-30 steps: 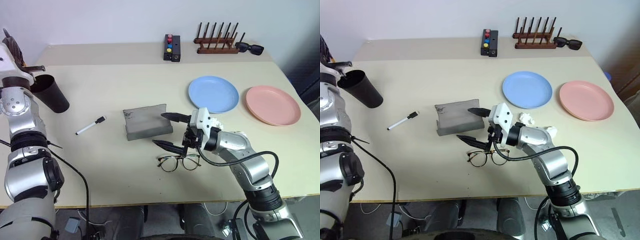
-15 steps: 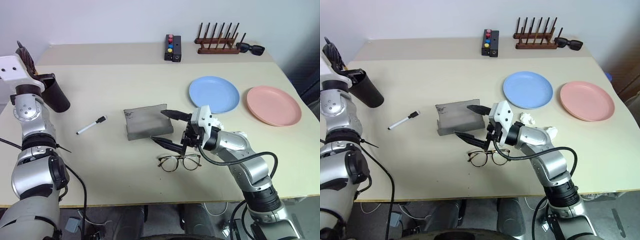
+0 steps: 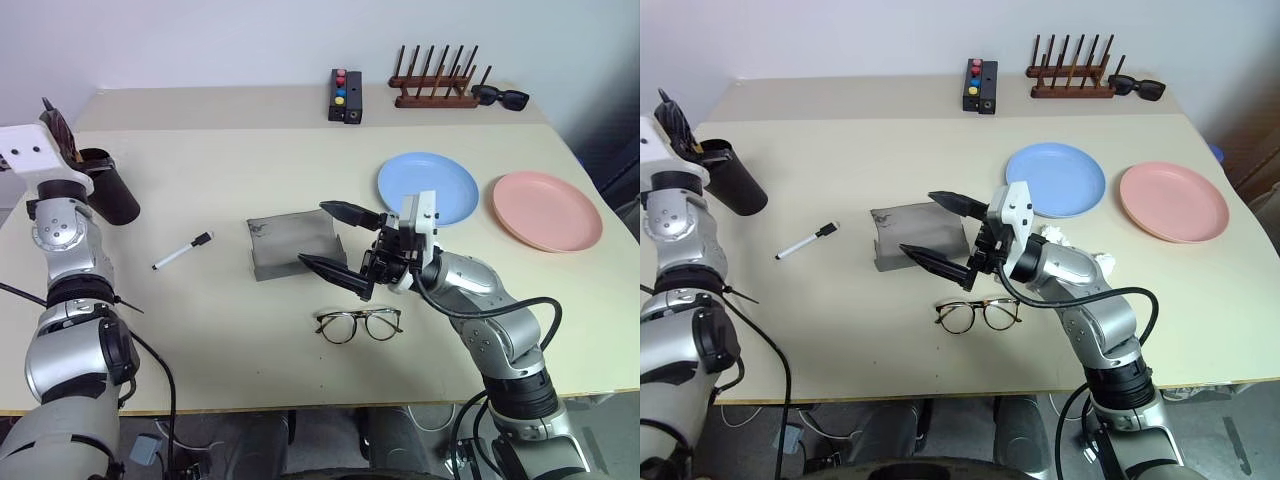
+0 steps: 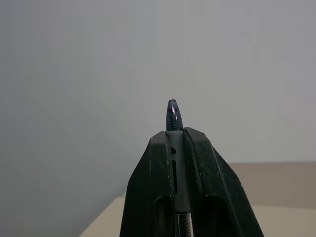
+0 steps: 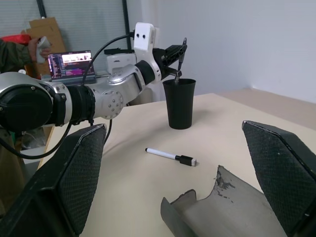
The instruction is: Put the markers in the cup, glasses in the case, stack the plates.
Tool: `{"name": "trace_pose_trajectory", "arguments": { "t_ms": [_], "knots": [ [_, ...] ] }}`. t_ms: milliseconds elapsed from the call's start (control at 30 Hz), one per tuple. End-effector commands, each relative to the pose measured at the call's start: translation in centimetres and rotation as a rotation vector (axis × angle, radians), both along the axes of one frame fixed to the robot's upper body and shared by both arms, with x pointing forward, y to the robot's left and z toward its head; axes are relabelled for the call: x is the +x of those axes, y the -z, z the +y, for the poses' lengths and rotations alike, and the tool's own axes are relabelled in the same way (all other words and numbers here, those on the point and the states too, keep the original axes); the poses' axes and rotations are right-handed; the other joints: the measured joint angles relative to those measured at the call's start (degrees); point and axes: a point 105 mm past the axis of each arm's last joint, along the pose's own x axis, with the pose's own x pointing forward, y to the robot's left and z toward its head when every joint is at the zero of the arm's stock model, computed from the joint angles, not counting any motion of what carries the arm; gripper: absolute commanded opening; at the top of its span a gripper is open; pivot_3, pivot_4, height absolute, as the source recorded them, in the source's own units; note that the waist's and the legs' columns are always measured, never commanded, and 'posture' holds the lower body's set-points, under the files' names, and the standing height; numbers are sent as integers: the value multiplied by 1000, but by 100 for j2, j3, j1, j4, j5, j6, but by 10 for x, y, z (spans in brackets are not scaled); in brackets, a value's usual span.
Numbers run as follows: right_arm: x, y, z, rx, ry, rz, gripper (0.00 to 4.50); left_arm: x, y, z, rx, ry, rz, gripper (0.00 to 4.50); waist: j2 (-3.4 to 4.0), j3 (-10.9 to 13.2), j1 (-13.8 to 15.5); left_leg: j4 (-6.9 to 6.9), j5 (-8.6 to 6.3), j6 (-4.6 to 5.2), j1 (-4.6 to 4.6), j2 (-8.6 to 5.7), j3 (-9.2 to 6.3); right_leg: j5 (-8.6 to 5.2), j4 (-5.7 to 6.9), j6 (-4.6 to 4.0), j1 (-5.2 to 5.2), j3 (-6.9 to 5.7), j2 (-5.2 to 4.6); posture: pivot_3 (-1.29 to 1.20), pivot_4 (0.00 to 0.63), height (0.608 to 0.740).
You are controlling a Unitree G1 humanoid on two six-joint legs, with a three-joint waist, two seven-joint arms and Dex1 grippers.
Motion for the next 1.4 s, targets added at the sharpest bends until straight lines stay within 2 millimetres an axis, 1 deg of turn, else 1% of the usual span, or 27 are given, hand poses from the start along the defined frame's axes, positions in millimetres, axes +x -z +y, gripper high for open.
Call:
{"name": "trace_pose_trajectory", "arguments": {
  "t_ms": [33, 367, 467, 567, 967, 1033, 1067, 1133, 1167, 1200, 1233, 1267, 1300, 1333, 1400],
  "knots": [
    [-8, -13, 1, 28, -20, -52, 4500, -3, -5, 5, -7, -15, -19, 60, 0, 0, 1, 0, 0, 0, 0, 0, 0, 0, 0, 0, 0, 0, 0, 0, 150, 734],
    [-7, -12, 1, 25, -19, -48, 4500, -4, 1, 9, -30, -27, -7, 60, 0, 0, -2, 0, 0, 0, 0, 0, 0, 0, 0, 0, 0, 0, 0, 0, 150, 734],
    [-8, -12, 1, 24, -19, -47, 4500, -5, 2, 9, -23, -37, -2, 1159, 0, 0, -3, 0, 0, 0, 0, 0, 0, 0, 0, 0, 0, 0, 0, 0, 150, 734],
    [-8, -11, 0, 23, -19, -46, 4500, -6, 3, 12, -25, -63, 1, 2568, 0, 0, 0, 0, 0, 0, 0, 0, 0, 0, 0, 0, 0, 0, 0, 0, 150, 734],
    [-7, -10, 1, 20, -18, -42, 4500, -5, -3, 7, -45, -18, -31, 2568, 0, 0, 0, 0, 0, 0, 0, 0, 0, 0, 0, 0, 0, 0, 0, 0, 150, 734],
    [-7, -10, 0, 19, -17, -43, 4500, -3, -11, 0, -31, 32, -49, 2568, 0, 0, 0, 0, 0, 0, 0, 0, 0, 0, 0, 0, 0, 0, 0, 0, 150, 734],
    [-7, -10, 0, 18, -15, -44, 4500, 0, -20, -10, 4, 96, -63, 2568, 0, 0, 1, 0, 0, 0, 0, 0, 0, 0, 0, 0, 0, 0, 0, 0, 150, 734],
    [-6, -10, 0, 16, -12, -44, 4500, 2, -33, -25, 54, 191, -74, 2568, 0, 0, 9, 1, 0, 0, -1, 0, 0, 0, 0, -1, 0, 0, 0, 0, 150, 734],
    [-6, -9, -1, 11, -6, -46, 4500, 9, -35, -46, 116, 343, 9, 2568, 0, 0, 12, 2, 0, 0, -2, 0, 0, 1, 0, -1, 0, 0, 0, 0, 150, 734],
    [-5, -9, -2, 7, -2, -47, 4500, 13, -31, -63, 176, 459, 102, 3095, -1, 0, 13, 2, 0, 0, -2, 0, 1, 1, -1, -1, 0, 0, 0, 0, 150, 734],
    [-4, -9, -4, 3, 4, -48, 4500, 15, -21, -77, 248, 544, 226, 3355, -1, 1, 6, 3, 0, 0, -5, 0, 0, 1, -1, -1, 0, 0, 0, 0, 150, 734],
    [-3, -8, -5, 1, 9, -49, 4500, 14, -8, -84, 303, 596, 346, 3844, 2, 1, -8, 2, 0, 0, -5, 0, 1, 1, -1, -1, 0, 0, 0, 0, 150, 734],
    [-3, -8, -5, 0, 12, -49, 4500, 13, 0, -86, 330, 611, 418, 4362, 2, 1, -20, 1, 0, 0, -4, 0, 4, 1, 0, -1, 0, 4, 0, 0, 150, 734],
    [-2, -8, -6, -3, 15, -50, 4500, 9, 13, -89, 394, 637, 524, 4436, 8, 1, -47, 0, 0, 0, -2, 0, 5, 0, 0, -1, 0, 5, 0, 0, 150, 734],
    [0, -7, -7, -8, 19, -50, 4500, 1, 37, -92, 450, 674, 712, 4436, 11, 2, -149, -9, 0, 1, 8, 4, 13, 0, 2, -2, -2, 15, 5, 0, 150, 734]
  ]
}}
